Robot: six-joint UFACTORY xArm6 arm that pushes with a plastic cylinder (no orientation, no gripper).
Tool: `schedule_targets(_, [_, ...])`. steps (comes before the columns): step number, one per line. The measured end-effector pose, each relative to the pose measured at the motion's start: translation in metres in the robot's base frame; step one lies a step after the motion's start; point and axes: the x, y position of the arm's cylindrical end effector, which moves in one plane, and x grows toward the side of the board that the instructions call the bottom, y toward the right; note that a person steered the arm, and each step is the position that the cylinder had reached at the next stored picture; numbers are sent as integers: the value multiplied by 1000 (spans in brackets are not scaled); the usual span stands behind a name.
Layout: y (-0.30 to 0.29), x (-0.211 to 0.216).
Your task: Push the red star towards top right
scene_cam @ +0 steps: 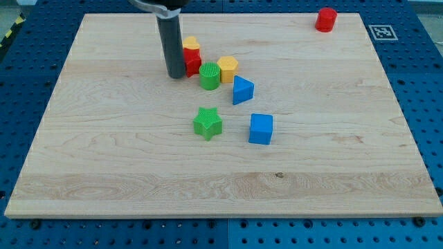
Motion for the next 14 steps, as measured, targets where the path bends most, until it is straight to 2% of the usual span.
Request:
schedule_targets(3, [65, -34])
schedule_targets(5, [2, -74])
schedule_targets(6, [29, -77])
schedule_targets(8, [110, -47])
schedule_targets(9, [139, -46])
schedule_targets(13, [174, -89])
schedule_targets(14, [203, -89])
